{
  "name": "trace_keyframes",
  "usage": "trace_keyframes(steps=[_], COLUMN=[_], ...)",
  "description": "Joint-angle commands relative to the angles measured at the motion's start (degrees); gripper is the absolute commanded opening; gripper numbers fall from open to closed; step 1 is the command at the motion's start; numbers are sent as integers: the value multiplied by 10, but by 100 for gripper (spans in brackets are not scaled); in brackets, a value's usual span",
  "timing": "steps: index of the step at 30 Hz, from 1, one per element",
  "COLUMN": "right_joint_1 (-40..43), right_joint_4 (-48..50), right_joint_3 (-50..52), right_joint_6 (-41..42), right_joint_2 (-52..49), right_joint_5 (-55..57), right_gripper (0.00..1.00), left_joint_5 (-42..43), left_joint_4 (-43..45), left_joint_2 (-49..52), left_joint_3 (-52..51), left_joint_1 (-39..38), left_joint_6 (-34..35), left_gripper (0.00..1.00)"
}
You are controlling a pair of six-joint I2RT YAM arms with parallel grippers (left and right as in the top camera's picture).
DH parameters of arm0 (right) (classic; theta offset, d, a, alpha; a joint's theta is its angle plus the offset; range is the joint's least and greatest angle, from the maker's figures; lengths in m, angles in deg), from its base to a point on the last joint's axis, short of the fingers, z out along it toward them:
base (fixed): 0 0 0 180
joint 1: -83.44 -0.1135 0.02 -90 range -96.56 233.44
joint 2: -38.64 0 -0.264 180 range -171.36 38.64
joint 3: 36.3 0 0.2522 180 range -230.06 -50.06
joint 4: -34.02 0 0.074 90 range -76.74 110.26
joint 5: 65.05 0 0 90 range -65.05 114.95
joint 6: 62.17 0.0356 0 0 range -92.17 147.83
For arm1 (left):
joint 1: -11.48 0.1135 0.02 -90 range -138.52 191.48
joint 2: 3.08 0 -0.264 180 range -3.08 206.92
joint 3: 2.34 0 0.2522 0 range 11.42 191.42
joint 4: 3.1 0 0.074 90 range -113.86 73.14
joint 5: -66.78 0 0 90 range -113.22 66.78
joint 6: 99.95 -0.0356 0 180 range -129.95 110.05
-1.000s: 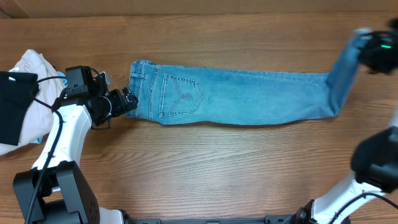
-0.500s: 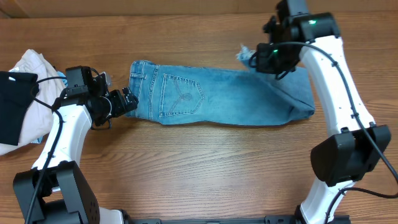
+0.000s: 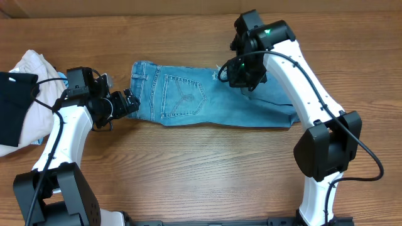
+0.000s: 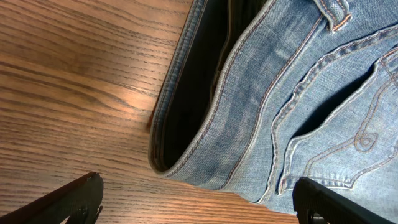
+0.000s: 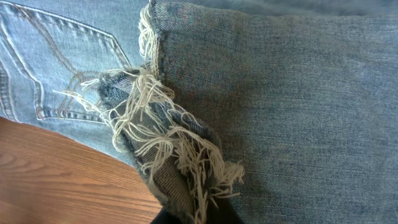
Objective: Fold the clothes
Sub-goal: 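Fold the leg hems leftward over the legs with the right gripper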
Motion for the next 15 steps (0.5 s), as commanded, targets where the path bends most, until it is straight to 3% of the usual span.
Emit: trace_keyframes(steps=[1, 3, 4, 10, 15], right_joint_1=[-14, -21, -23, -12, 60], right_joint_4=[1, 2, 2, -3, -41], right_joint_3=[-2, -2, -2, -6, -34], right_joint_6=[4, -9, -24, -36, 101], right_joint_2=[2, 2, 2, 8, 39], right_joint_5=[-18, -50, -65, -27, 188], right_gripper=[7, 34, 37, 39, 39], left_joint_5=[9, 9, 9, 8, 8], left_joint_4=[0, 0, 0, -1, -2], left_joint_2=[-16, -16, -16, -16, -16], left_joint_3=[14, 14, 14, 14, 14], left_joint_1=[-4, -4, -4, -4, -4], left_joint_6=[8, 8, 8, 8, 6], left_gripper=[100, 100, 100, 100, 100])
